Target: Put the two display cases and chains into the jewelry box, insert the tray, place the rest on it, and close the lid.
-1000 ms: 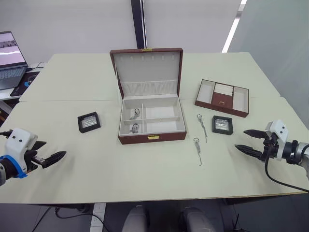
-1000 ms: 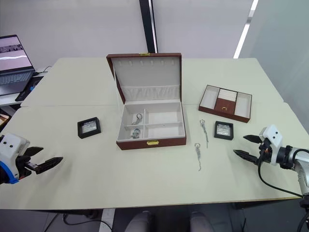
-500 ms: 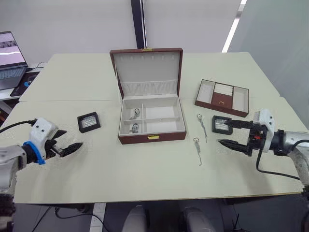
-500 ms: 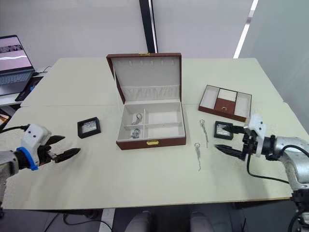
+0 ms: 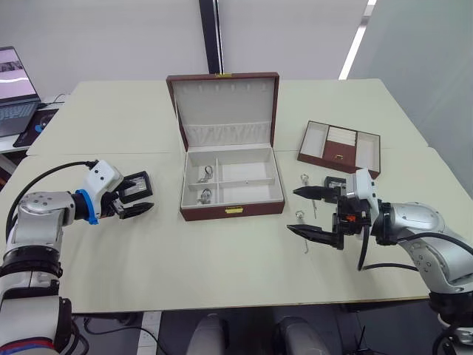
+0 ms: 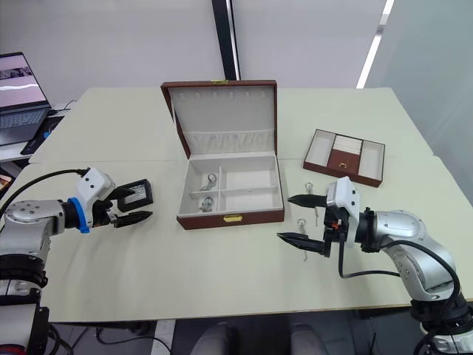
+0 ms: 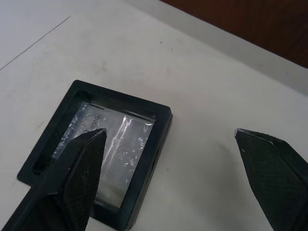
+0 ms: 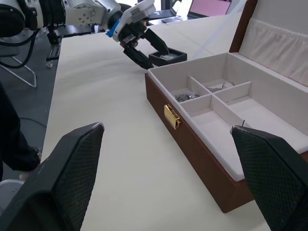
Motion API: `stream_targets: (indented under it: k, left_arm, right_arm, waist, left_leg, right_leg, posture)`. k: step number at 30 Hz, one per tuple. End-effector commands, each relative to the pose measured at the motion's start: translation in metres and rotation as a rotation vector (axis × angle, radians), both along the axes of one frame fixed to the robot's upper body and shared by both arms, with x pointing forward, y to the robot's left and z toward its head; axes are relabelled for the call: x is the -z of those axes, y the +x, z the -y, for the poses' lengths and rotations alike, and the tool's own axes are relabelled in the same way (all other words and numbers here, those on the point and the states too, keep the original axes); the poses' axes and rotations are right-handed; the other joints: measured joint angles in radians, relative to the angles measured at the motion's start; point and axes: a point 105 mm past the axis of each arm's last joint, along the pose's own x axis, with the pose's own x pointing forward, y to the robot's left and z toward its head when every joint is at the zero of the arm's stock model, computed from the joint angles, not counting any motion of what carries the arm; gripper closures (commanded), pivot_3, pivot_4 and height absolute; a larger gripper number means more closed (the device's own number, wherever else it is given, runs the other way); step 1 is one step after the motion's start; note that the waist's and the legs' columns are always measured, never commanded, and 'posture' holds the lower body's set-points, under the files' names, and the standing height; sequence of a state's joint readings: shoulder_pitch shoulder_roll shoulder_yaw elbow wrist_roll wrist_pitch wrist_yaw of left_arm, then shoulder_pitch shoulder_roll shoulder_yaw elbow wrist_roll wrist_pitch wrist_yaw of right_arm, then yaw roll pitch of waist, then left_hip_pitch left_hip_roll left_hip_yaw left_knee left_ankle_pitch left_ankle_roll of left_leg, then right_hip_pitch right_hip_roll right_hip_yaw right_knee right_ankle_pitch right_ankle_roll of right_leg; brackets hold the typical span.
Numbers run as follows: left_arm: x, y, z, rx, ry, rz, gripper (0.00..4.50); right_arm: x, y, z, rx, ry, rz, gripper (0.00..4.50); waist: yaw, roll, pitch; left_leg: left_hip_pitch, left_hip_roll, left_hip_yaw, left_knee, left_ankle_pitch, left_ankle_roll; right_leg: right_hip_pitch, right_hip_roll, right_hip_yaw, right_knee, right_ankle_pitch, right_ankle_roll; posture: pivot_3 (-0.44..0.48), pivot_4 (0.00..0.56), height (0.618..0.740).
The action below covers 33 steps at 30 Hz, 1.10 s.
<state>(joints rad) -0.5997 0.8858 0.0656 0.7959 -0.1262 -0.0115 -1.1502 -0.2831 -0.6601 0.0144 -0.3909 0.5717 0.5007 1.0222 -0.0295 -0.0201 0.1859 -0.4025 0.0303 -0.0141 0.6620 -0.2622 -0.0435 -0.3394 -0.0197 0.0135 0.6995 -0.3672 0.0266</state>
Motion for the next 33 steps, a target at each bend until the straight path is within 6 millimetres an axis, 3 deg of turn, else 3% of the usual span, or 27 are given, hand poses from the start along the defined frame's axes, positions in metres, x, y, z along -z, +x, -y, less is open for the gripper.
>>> stream_targets:
  k: [1, 10, 25, 33]
  left_arm:
    - [-0.004, 0.002, -0.003, 0.005, 0.031, 0.012, 0.10]
    - [0.005, 0.003, -0.005, -0.012, 0.046, -0.013, 0.10]
    - [0.005, 0.003, -0.006, -0.028, 0.042, 0.004, 4.43]
    - [-0.007, 0.000, 0.002, 0.003, 0.037, 0.014, 4.47]
  right_arm:
    - [-0.007, -0.006, -0.005, -0.013, 0.014, 0.030, 0.00]
    - [-0.003, -0.005, -0.007, 0.001, 0.020, 0.021, 0.00]
    - [-0.001, -0.003, -0.002, 0.013, 0.016, 0.019, 0.00]
    - [-0.002, -0.002, -0.001, 0.015, 0.017, 0.024, 0.00]
  waist:
    - [0.000, 0.000, 0.000]
    - [0.001, 0.000, 0.000]
    - [0.001, 0.000, 0.000]
    - [0.001, 0.000, 0.000]
  left_leg:
    - [0.000, 0.000, 0.000, 0.000, 0.000, 0.000]
    - [0.000, 0.000, 0.000, 0.000, 0.000, 0.000]
    - [0.001, 0.000, 0.000, 0.001, 0.000, 0.000]
    - [0.000, 0.000, 0.000, 0.001, 0.000, 0.000]
  right_leg:
    - [0.000, 0.000, 0.000, 0.000, 0.000, 0.000]
    - [0.000, 0.000, 0.000, 0.001, 0.000, 0.000]
    - [0.000, 0.000, 0.000, 0.002, 0.000, 0.000]
    - [0.000, 0.000, 0.000, 0.002, 0.000, 0.000]
  posture:
    - [0.000, 0.150, 0.740]
    - [0.000, 0.150, 0.740]
    - [0.000, 0.150, 0.740]
    - [0.000, 0.150, 0.740]
